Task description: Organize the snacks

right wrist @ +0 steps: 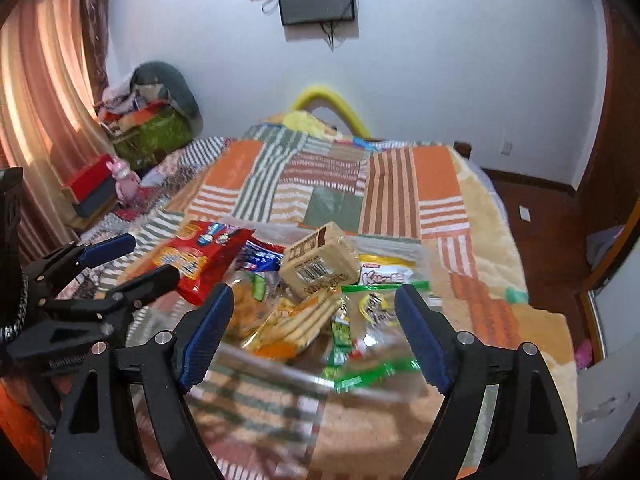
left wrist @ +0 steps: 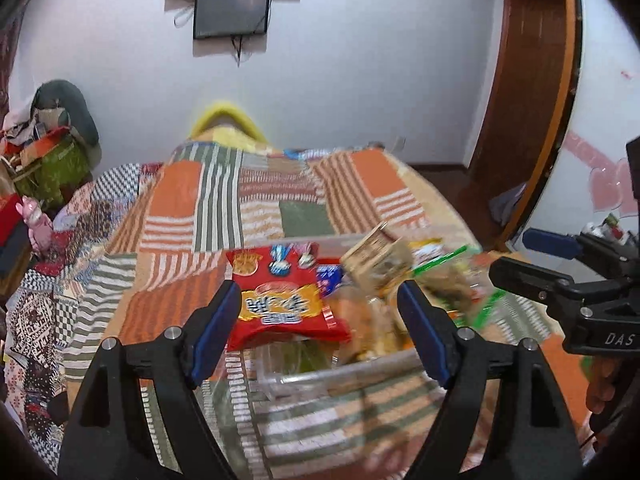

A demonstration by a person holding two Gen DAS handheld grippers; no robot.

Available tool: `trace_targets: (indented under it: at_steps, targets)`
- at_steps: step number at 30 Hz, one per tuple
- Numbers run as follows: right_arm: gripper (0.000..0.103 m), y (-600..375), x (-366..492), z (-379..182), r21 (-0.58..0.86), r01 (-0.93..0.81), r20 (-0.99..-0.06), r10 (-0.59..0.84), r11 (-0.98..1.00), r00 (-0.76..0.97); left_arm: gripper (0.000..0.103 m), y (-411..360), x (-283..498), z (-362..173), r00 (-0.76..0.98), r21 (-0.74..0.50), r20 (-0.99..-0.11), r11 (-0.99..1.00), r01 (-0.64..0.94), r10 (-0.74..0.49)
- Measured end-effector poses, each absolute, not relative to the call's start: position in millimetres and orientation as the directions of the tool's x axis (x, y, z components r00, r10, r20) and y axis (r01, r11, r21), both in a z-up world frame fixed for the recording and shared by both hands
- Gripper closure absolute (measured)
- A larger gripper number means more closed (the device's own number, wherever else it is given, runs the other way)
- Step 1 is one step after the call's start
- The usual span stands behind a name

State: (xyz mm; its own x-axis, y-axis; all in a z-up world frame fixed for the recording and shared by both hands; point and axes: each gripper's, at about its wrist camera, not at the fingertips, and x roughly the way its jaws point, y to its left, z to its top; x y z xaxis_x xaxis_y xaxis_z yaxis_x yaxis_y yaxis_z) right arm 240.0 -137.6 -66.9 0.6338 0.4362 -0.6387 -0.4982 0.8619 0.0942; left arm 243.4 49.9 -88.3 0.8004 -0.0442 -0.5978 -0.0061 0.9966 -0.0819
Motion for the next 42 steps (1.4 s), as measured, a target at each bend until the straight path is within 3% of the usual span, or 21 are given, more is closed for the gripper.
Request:
trace_targets:
  at_steps: [10,14,18,24,42]
  targets:
    - [0.022,-174.0,165.5,-13.5,0.117,-0.495,-0.480,0.485,0.861,0.731,0.022,21.5,139.7,-10.9,0.912,-0.064,-0.409,0.998,0.012,-0.037]
    - [0.022,-180.2,134.4,-2.7,0.117,-0.499,-0.422,0.498,0.859,0.758,0.015,10.7,100.5,6.5,0.943,-0.055,-0.332,0.998,0.007,-0.025]
    - [0.015,-182.3,113.3,-0.3,0.120,-0.515,-0.392,0.517,0.849,0.761,0.007,3.7,71.2,14.8,0.959,-0.042,-0.282,0.999,0.004,-0.016]
    - [0.001,-181.3,91.8,0.6,0.088,-0.490,-0.340,0.489,0.867,0.803,0.000,-3.6,47.3,19.6,0.969,-0.039,-0.248,0.999,0.000,-0.010]
    - [0.000,-187.9,71.5,-4.7,0.067,-0.459,-0.321,0.455,0.886,0.831,0.000,-5.7,37.0,11.0,0.967,-0.060,-0.256,0.998,-0.019,0.003]
